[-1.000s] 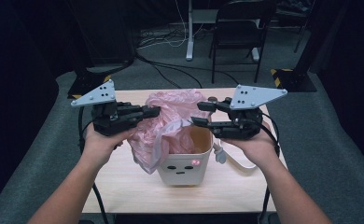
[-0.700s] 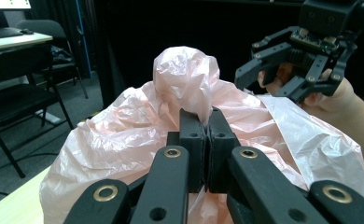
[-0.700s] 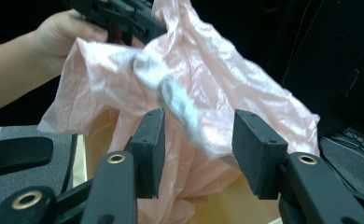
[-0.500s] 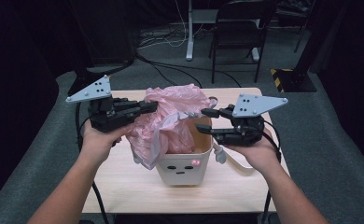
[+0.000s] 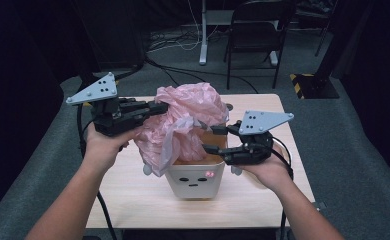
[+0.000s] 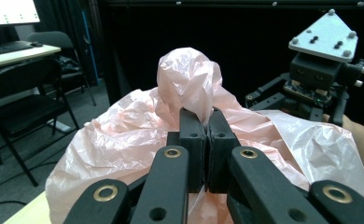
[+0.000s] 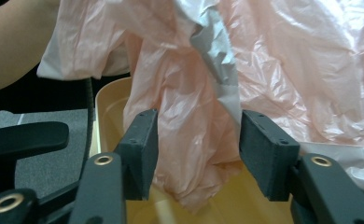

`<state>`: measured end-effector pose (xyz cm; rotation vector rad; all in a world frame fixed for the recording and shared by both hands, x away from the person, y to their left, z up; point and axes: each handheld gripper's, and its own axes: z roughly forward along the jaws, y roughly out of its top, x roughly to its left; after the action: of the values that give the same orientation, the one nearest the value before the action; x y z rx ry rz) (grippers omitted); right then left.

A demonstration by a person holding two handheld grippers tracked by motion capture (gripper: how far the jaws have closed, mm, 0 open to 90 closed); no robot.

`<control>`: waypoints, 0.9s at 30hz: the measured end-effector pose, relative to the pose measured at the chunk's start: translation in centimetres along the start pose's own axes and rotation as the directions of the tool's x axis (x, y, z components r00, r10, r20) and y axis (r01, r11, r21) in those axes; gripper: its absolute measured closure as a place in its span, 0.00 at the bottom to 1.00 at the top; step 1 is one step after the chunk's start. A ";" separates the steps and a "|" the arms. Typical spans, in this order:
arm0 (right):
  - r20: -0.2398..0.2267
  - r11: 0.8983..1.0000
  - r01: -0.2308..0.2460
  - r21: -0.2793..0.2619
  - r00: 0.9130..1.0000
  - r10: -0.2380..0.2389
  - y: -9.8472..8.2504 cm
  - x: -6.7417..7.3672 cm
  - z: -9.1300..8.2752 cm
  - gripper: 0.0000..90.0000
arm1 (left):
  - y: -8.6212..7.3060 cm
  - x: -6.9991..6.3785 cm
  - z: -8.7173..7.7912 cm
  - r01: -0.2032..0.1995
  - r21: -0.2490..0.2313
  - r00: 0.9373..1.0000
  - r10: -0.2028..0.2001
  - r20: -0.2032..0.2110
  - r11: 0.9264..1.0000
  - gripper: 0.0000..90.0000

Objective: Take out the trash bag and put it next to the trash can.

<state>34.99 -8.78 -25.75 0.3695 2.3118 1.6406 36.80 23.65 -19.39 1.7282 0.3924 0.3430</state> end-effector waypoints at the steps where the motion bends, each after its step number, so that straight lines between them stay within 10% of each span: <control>1: 0.000 1.000 -0.002 -0.001 1.000 0.002 -0.1 0.1 0.0 0.49 | 0.0 0.1 0.0 0.004 0.000 1.000 -0.004 -0.004 1.000 0.98; 12: 0.009 1.000 0.007 -0.014 1.000 -0.006 0.2 0.5 -0.7 0.48 | 0.8 0.2 -0.7 0.012 -0.030 1.000 -0.012 -0.012 0.999 0.98; 27: -0.015 0.998 -0.022 0.065 1.000 0.023 -0.1 -0.5 2.8 0.39 | 2.3 0.0 -0.6 0.006 -0.039 1.000 -0.007 -0.013 0.999 0.98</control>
<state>36.46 -6.54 -26.65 0.3994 2.3853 1.5869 36.70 23.75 -17.07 1.6870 0.3979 0.3552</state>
